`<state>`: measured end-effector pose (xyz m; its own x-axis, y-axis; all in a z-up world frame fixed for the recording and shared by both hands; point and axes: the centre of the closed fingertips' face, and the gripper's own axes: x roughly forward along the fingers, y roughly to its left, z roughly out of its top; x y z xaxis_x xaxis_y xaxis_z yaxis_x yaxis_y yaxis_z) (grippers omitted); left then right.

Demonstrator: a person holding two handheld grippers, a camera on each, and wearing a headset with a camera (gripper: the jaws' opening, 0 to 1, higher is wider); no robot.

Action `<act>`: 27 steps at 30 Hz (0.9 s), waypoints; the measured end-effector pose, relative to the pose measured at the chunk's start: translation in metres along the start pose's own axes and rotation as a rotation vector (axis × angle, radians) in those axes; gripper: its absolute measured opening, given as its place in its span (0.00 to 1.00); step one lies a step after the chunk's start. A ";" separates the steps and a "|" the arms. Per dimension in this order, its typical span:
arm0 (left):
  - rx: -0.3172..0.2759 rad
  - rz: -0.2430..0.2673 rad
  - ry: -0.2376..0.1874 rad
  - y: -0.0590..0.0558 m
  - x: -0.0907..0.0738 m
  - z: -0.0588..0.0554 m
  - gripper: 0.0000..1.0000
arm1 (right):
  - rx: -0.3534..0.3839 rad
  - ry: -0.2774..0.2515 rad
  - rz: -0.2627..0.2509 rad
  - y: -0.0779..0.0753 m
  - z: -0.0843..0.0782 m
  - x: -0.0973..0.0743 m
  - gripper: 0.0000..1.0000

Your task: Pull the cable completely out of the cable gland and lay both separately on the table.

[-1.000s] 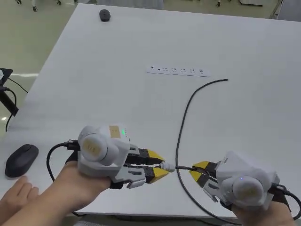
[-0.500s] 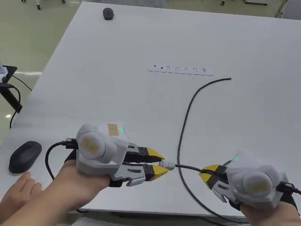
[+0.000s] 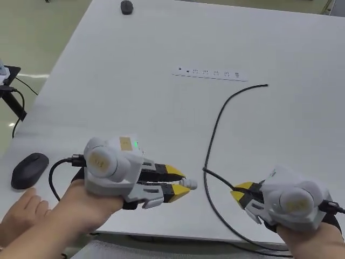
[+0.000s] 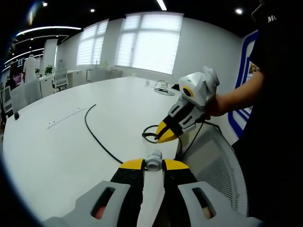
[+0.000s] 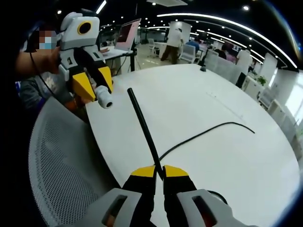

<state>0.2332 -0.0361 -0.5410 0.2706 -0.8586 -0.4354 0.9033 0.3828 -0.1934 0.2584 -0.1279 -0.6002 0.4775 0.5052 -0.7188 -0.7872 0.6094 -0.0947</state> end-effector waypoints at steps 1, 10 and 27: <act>-0.001 -0.001 0.001 0.000 0.000 0.000 0.15 | -0.004 -0.001 -0.001 0.000 0.001 0.000 0.00; -0.010 0.003 -0.007 0.004 0.005 -0.004 0.15 | -0.072 0.003 -0.012 -0.002 0.017 0.005 0.00; -0.016 0.063 0.022 0.019 0.006 -0.042 0.15 | -0.117 -0.037 0.019 0.003 0.077 0.041 0.00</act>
<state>0.2379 -0.0192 -0.5842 0.3196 -0.8249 -0.4663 0.8792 0.4417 -0.1787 0.3054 -0.0581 -0.5773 0.4741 0.5396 -0.6958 -0.8357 0.5247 -0.1626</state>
